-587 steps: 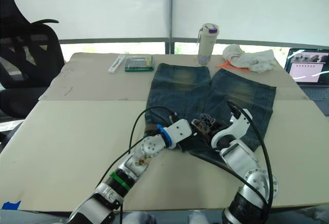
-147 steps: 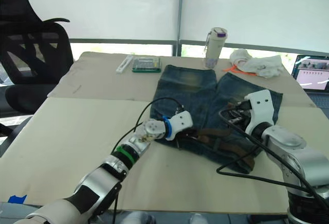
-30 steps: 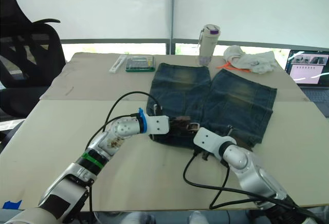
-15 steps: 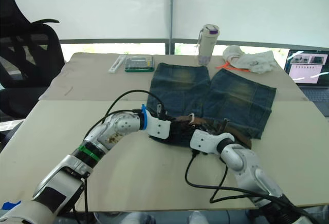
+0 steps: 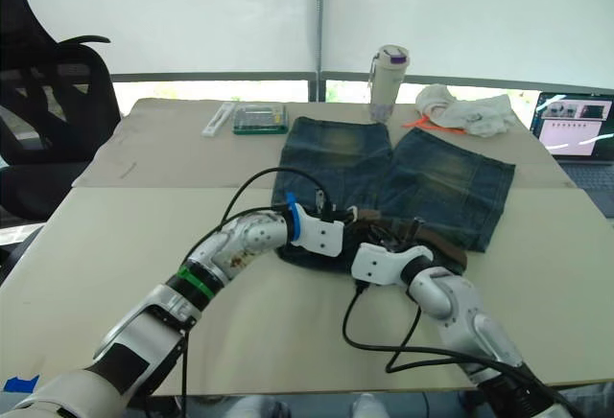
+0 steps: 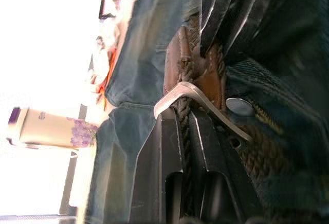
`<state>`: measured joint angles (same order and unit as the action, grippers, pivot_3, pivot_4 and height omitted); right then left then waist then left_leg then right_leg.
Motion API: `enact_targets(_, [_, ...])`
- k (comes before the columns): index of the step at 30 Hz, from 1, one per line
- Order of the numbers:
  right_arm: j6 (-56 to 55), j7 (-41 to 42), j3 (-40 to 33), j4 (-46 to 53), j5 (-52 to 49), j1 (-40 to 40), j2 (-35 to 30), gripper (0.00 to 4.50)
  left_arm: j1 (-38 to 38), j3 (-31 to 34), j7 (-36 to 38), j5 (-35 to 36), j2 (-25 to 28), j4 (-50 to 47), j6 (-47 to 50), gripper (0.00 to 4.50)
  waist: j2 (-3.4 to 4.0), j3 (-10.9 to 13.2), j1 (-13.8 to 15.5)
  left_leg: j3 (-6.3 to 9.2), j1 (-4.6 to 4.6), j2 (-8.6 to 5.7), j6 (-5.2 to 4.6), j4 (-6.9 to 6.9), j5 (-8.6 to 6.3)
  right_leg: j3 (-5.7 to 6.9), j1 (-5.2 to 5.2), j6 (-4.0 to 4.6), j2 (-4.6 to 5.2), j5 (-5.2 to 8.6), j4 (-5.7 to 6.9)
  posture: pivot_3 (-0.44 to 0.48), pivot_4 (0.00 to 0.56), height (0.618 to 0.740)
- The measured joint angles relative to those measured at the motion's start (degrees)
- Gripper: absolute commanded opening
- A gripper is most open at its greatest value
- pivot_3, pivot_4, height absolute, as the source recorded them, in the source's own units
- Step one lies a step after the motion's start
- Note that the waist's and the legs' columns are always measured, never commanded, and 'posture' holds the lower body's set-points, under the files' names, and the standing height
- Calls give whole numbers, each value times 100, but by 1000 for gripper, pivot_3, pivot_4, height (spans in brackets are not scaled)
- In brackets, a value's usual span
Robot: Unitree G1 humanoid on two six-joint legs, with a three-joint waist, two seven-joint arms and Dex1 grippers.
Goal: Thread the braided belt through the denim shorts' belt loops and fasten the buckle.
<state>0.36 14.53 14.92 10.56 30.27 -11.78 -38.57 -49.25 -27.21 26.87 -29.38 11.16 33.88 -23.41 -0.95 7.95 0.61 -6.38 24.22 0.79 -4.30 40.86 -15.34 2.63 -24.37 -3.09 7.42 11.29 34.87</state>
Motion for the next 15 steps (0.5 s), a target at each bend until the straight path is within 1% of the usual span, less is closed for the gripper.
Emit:
enact_targets(5, [-19, 56, -268, -15, -196, 192, 275, 37, 21, 131, -276, 199, -303, 374, -15, 0, 0, 0, 16, 2, 0, -2, -1, 3, 0, 0, 4, 0, 0, 0, 0, 0, 150, 737])
enact_targets(7, [40, 187, -467, 24, -490, 329, 508, 892, 21, 140, -358, 248, -366, 467, -55, 0, -1, 0, 18, 4, -1, -1, -1, 3, -1, 1, 6, 0, 0, 0, -1, 0, 150, 737])
enact_targets(10, [59, 532, -555, 445, -1034, 484, 656, 1861, 27, 127, -466, 244, -380, 599, -93, 0, 0, 0, 4, 6, -2, -1, -2, 2, -1, 0, 4, 1, 0, -1, 1, 0, 150, 737])
enact_targets(13, [107, 778, -969, 670, -1511, 594, 625, 2867, 98, 115, -534, 245, -376, 663, -195, 0, 0, 0, 30, 8, -2, -3, -8, 8, -5, 1, 10, 1, 2, -1, 1, 0, 150, 737])
enact_targets(15, [209, 835, -1235, 682, -1662, 620, 574, 2867, 135, 110, -555, 245, -373, 712, -239, 0, -1, 0, 27, 8, -2, -2, -14, 10, -9, 1, 10, 1, 3, -2, 1, 0, 150, 737])
